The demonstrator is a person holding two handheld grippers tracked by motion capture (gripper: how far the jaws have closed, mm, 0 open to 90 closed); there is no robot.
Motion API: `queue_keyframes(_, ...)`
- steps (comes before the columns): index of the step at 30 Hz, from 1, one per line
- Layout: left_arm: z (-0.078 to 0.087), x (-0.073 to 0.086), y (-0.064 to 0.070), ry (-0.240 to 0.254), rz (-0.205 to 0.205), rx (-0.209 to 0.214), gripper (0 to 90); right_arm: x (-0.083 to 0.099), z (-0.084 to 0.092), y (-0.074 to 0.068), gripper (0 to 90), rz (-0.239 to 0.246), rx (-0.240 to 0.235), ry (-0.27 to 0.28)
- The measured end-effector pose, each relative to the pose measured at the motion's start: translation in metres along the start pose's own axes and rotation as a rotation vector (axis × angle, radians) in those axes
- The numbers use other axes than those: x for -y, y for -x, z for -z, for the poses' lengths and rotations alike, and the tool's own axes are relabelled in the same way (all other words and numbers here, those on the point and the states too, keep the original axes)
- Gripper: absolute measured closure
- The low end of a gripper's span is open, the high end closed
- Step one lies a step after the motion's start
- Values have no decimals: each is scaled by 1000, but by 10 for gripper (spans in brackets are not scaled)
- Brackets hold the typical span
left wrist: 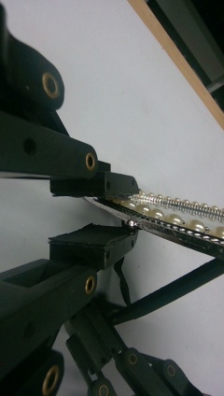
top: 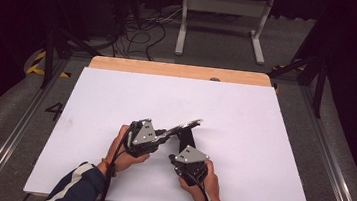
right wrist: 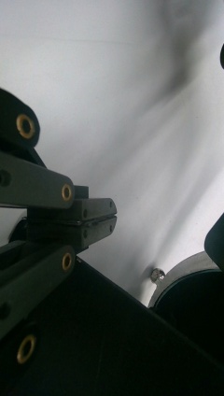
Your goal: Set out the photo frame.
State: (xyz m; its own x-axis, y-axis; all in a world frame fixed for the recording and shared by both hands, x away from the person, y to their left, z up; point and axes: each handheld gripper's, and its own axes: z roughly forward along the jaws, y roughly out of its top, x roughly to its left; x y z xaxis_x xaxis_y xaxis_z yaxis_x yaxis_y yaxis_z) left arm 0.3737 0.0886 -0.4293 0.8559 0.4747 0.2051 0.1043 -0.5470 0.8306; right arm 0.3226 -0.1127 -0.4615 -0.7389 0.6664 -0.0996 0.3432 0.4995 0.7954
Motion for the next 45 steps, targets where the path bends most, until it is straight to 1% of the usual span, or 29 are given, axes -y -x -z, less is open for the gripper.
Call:
queue_keyframes(2, 0, -1, 1, 0, -7, 0, 743, 0, 0, 1, 900, 0, 1, -5)
queue_keyframes(5, 3, -3, 3, 4, -15, 0, 748, 2, 1, 6, 900, -3, 2, -11)
queue_keyframes(6, 4, -3, 3, 10, -16, 12, 800, 2, 2, 10, 888, -8, 11, -18)
queue_keyframes(7, 6, -3, 4, 19, -13, 16, 834, 3, 3, 13, 887, -18, 10, -21)
queue_keyframes(9, 6, -3, 5, 18, -14, 18, 834, 4, 4, 15, 889, -26, 2, -21)
queue_keyframes(10, 5, -3, 5, 17, -17, 18, 821, 5, 5, 19, 895, -36, -17, -16)
queue_keyframes(11, 3, -3, 6, 11, -18, 27, 810, 6, 5, 21, 896, -37, -22, -16)
queue_keyframes(14, -1, -2, 7, -1, -24, 24, 751, 6, 6, 21, 888, -32, -21, -22)
queue_keyframes(15, -2, -2, 7, -4, -21, 20, 734, 6, 6, 21, 885, -28, -19, -23)
queue_keyframes(17, -5, -1, 6, -5, -7, 4, 671, 6, 6, 22, 885, -29, -23, -22)
queue_keyframes(19, -10, -1, 5, -17, -3, -15, 603, 6, 6, 21, 881, -28, -22, -22)
queue_keyframes(20, -10, -1, 5, -17, -3, -15, 593, 6, 6, 21, 881, -27, -22, -22)
queue_keyframes(21, -14, -1, 5, -22, 2, -14, 593, 6, 6, 21, 881, -27, -22, -22)
queue_keyframes(24, -24, -2, 6, -38, 15, -22, 546, 7, 7, 21, 882, -27, -23, -25)
queue_keyframes(26, -28, -3, 6, -35, 20, -12, 536, 8, 8, 21, 882, -26, -19, -26)
queue_keyframes(27, -29, -2, 6, -25, 29, -6, 541, 8, 8, 21, 885, -24, -18, -28)
queue_keyframes(28, -30, -2, 6, -18, 33, -5, 581, 8, 8, 21, 886, -22, -12, -32)
queue_keyframes(30, -31, -2, 4, -5, 48, -15, 626, 9, 10, 23, 886, -29, -6, -38)
queue_keyframes(31, -32, -1, 3, -2, 53, 0, 632, 10, 10, 24, 887, -33, -5, -39)
queue_keyframes(33, -32, -2, 4, 0, 35, 9, 668, 11, 11, 25, 887, -39, -4, -40)
queue_keyframes(34, -33, -2, 5, -1, 22, 16, 706, 11, 12, 25, 886, -39, -3, -41)
queue_keyframes(35, -33, -3, 7, -5, 12, 10, 737, 12, 12, 25, 886, -39, 1, -44)
queue_keyframes(38, -33, -4, 9, -7, -11, 5, 746, 13, 12, 27, 886, -46, 7, -49)
queue_keyframes(41, -32, -5, 10, -4, -36, 17, 751, 15, 13, 30, 888, -61, 8, -53)
queue_keyframes(44, -31, -5, 11, -5, -37, 14, 751, 15, 14, 33, 893, -65, 6, -55)
queue_keyframes(45, -31, -5, 11, -9, -43, 10, 753, 15, 14, 34, 896, -65, 3, -57)
